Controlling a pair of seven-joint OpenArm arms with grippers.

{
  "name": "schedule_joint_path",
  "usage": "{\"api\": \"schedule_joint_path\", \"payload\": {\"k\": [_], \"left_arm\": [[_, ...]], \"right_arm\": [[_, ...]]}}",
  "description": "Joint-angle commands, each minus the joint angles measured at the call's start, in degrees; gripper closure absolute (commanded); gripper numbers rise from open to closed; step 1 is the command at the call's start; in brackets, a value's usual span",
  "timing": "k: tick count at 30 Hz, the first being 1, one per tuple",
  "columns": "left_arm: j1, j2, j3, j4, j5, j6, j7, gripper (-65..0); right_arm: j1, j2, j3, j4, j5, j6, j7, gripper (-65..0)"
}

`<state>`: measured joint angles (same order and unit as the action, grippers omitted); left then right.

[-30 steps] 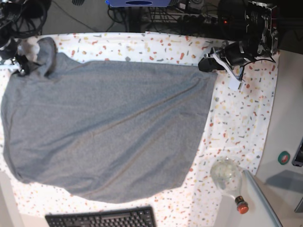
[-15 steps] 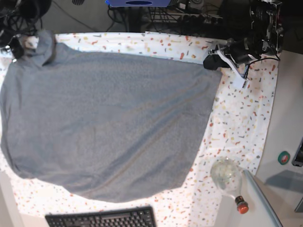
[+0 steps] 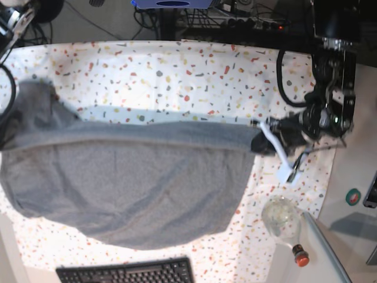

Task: Layout the t-shirt on the table in an organized manner, then fold the t-shirt properly
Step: 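Lift the shirt with both grippers and swing it across the table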

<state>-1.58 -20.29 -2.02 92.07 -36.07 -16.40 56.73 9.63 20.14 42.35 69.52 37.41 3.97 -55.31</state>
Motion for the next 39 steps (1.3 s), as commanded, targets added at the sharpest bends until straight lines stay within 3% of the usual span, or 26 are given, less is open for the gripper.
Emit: {"api": "schedule_joint_path", "payload": {"k": [1, 6, 11, 14, 17, 20, 23, 27, 30, 33, 39], "left_arm": [[-5.76, -0.06, 0.92, -0.25, 0.69, 0.01, -0.6, 0.0], [-33.45, 4.6, 8.31, -12.64, 9.48, 0.01, 1.16, 0.0], [-55.25, 9.44, 8.66, -22.14, 11.15, -0.08, 1.07, 0.0], [-62.64, 10.58, 5.58, -20.91, 7.37, -0.08, 1.25, 0.0], [-63.6, 10.49, 0.4, -16.07, 3.06, -0.08, 1.34, 0.0], [-59.03, 9.61, -3.65, -9.92, 0.16, -0.08, 4.06, 0.0], [-50.24, 9.35, -5.06, -2.71, -2.74, -0.08, 7.31, 0.0], [-35.03, 7.33, -4.79, 2.74, -2.47, -0.08, 7.05, 0.0], [-23.25, 7.06, -4.88, 3.97, -2.56, -0.08, 6.96, 0.0], [-13.84, 7.24, -4.7, 3.62, 0.51, -0.08, 4.85, 0.0], [-0.13, 7.42, -4.7, 1.07, 7.99, -0.34, 0.11, 0.0]], "right_arm": [[4.92, 3.02, -1.6, -2.22, -0.44, 0.03, 0.85, 0.0], [28.22, 10.41, -16.46, -13.21, -4.57, 0.12, 6.21, 0.0], [44.22, 15.07, -26.04, -13.21, -5.36, 0.12, 11.4, 0.0], [51.95, 18.67, -28.41, -12.94, -4.66, 0.12, 13.42, 0.0], [54.33, 21.57, -28.24, -8.72, -2.46, 0.12, 10.69, 0.0], [49.4, 23.42, -27.1, -1.08, 0.61, 0.12, 6.21, 0.0], [38.06, 23.33, -19.71, 7.54, 3.08, -0.23, 2.25, 0.0], [20.22, 17.88, -7.93, 14.4, 4.31, -0.23, -0.21, 0.0], [7.91, 12.78, -2.66, 14.48, 4.13, 0.03, 0.94, 0.0], [-0.7, 7.6, -1.95, 10.09, 4.13, 0.12, 6.39, 0.0], [-10.81, 4.17, -2.04, -0.72, 4.13, 0.21, 14.91, 0.0]]}}
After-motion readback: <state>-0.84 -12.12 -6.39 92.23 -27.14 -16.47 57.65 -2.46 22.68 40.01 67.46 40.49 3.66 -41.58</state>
